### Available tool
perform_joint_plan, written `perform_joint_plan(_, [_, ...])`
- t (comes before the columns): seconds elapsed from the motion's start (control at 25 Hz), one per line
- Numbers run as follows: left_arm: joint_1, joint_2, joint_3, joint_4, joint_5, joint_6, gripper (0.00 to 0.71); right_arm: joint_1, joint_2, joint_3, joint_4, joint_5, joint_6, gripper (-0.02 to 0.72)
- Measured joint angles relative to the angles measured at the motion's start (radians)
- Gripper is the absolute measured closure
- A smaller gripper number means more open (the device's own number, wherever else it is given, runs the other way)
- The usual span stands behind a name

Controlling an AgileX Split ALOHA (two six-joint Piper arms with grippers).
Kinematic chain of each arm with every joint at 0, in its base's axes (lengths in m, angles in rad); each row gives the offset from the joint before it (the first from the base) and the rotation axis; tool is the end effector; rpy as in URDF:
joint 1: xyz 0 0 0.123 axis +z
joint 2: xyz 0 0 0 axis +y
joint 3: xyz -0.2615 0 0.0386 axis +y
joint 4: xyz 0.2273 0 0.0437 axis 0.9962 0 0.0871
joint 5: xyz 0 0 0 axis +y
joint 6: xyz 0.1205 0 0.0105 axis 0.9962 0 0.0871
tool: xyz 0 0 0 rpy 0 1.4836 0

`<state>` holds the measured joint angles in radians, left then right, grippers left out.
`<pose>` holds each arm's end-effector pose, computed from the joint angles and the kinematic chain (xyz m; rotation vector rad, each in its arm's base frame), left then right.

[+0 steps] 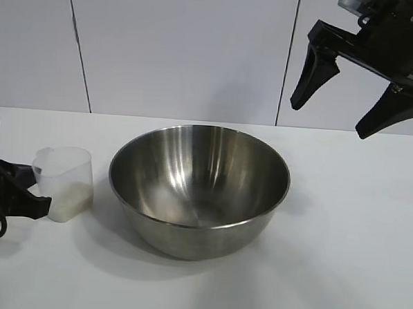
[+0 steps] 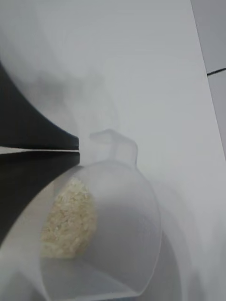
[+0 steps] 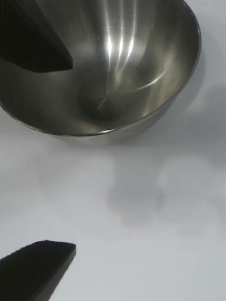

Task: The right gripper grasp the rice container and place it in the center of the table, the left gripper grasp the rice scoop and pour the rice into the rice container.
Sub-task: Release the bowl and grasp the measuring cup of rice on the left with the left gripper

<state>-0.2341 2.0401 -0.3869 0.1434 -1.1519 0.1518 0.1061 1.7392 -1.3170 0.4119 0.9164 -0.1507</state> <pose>0.2756 -0.0820 0.0599 0.5204 1.9185 -0.1454 0.3417 0.0750 0.2138 -0.0785 2.7744 0.5043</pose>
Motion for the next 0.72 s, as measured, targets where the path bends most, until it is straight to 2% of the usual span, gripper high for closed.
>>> perform_joint_plan(0.16, [0.0,0.0,0.0,0.019,0.0,0.0,0.705,0.0,0.0,0.0,0.0,0.0,0.002,0.03])
perform_joint_plan(0.28, [0.0,0.0,0.0,0.017,0.0,0.0,0.674,0.0,0.0,0.0,0.0,0.0,0.006,0.03])
perform_joint_plan(0.44, [0.0,0.0,0.0,0.013,0.0,0.0,0.599,0.0,0.0,0.0,0.0,0.0,0.008,0.03])
perform_joint_plan(0.72, [0.0,0.0,0.0,-0.034,0.0,0.0,0.404,0.0,0.0,0.0,0.0,0.0,0.016,0.034])
